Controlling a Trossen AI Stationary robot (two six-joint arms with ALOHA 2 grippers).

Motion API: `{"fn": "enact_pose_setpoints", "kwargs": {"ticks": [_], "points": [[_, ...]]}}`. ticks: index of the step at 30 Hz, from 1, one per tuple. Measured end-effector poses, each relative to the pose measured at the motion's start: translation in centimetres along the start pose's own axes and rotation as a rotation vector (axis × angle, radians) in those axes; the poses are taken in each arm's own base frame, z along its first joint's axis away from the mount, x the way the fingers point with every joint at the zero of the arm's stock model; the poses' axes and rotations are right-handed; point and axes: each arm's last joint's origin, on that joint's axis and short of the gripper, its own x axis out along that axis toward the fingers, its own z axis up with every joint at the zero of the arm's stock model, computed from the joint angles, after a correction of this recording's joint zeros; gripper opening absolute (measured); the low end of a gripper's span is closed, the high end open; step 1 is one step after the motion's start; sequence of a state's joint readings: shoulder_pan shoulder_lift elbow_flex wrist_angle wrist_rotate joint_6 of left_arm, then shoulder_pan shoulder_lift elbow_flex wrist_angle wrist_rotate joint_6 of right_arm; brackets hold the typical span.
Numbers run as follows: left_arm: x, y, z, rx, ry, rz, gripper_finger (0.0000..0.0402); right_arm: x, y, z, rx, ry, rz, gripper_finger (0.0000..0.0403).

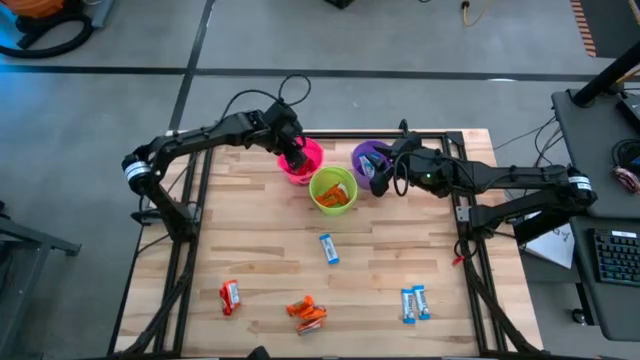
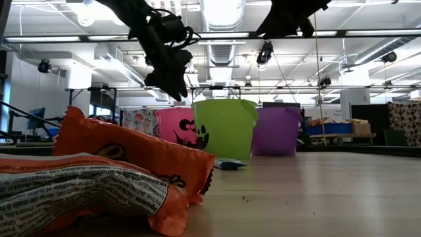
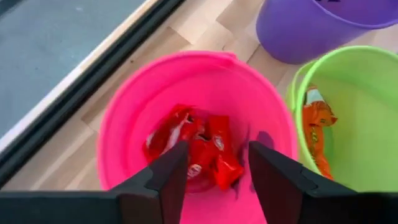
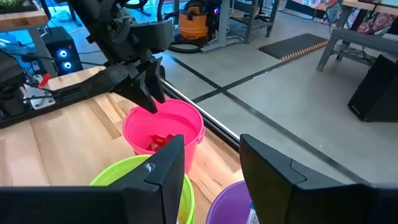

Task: Sort candy
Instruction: Put the orange candy into the green bin

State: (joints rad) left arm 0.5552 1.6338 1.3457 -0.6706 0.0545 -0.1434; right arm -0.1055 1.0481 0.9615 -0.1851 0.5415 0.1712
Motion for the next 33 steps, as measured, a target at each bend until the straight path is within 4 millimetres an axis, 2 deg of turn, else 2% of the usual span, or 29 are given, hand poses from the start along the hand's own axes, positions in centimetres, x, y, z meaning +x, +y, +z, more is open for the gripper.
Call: {"fn": "enact_pose_setpoints", "kwargs": {"ticks": [3,9,14,19,26,29,33], "points": [[-0.7,-0.6,-0.4,-0.012,0.031,-0.033,0.0165,0.0,0.0,0.0,-0.006,0.001,0.000,0.0140],[-4.4,-2.9,-2.7,-0.111,0.184,-0.174,0.0169,0.1,-0.1,-0.1,0.022,0.012,-0.006,0.0130],[-8.2,-6.2,-5.3,-0.160,0.276,-0.204,0.0163,0.3,-0.6,-0.4,-0.003,0.042,-0.028,0.0122],[-10.5,-10.3,-7.7,-0.276,0.269,-0.177,0.0162,0.5,-1.1,-0.3,-0.017,0.044,-0.049,0.0114],[-9.8,-15.3,-14.4,-0.405,0.468,-0.108,0.0162,0.6,-1.2,-0.3,-0.022,0.048,-0.033,0.0103],[-9.0,-16.4,-17.5,-0.463,0.548,-0.023,0.0162,0.6,-1.2,-0.3,-0.022,0.050,-0.025,0.0100],[-7.8,-16.7,-20.8,-0.557,0.620,0.103,0.0162,0.6,-1.1,-0.3,-0.022,0.054,0.002,0.0101]]}}
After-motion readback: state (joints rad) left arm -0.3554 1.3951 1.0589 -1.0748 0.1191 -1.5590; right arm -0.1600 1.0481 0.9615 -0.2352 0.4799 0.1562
